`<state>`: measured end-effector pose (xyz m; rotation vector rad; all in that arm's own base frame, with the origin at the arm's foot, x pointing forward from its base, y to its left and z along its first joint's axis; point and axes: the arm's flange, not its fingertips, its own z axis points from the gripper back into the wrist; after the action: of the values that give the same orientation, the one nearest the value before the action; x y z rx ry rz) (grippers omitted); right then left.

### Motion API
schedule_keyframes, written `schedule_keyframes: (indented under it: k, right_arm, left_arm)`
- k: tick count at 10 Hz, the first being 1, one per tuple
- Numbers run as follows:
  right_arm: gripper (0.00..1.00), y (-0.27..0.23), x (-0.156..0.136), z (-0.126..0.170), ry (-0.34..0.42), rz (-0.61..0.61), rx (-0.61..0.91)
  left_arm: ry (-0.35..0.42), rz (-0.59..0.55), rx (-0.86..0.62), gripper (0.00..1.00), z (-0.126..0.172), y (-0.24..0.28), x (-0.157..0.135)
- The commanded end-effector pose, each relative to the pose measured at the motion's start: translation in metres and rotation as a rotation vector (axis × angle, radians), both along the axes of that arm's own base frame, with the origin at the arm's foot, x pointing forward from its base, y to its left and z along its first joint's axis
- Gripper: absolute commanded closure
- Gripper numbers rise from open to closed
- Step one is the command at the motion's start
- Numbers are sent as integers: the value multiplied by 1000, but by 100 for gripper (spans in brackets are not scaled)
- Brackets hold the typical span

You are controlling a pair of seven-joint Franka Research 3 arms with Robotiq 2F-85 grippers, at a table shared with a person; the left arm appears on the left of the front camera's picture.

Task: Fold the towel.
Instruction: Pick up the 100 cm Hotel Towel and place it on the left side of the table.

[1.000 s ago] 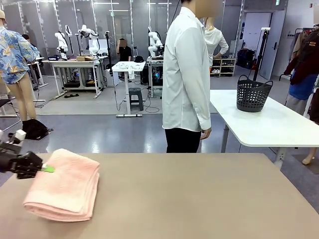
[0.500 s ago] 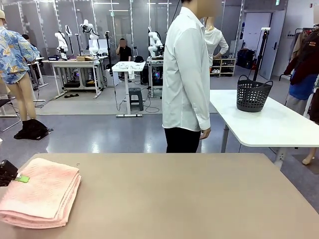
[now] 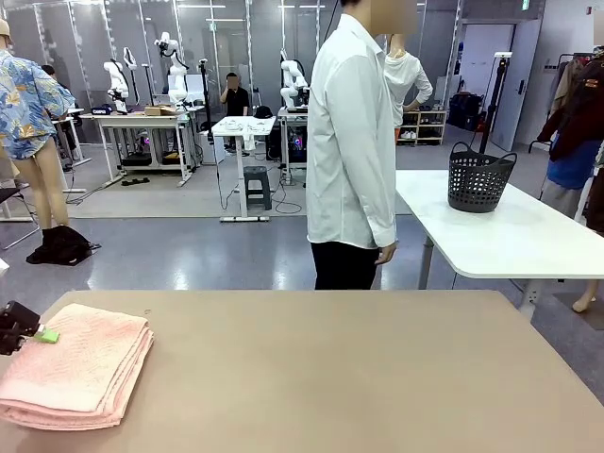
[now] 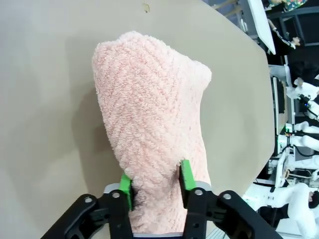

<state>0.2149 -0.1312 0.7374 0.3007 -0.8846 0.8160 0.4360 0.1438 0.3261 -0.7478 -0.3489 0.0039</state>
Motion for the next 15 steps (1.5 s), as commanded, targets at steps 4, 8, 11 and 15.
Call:
schedule_keyframes:
  k: [4, 8, 11, 15]
  right_arm:
    - [0, -1, 0, 1, 4, -1, 2]
    - [0, -1, 0, 1, 4, -1, 2]
    - [0, -1, 0, 1, 4, -1, 2]
    - [0, -1, 0, 1, 4, -1, 2]
  left_arm:
    - [-78, 56, 80, 5, 36, 6, 0]
    - [-148, 30, 94, 0, 68, -1, -5]
    - [-166, 27, 74, 0, 72, 2, -2]
    - [-166, 27, 74, 0, 72, 2, -2]
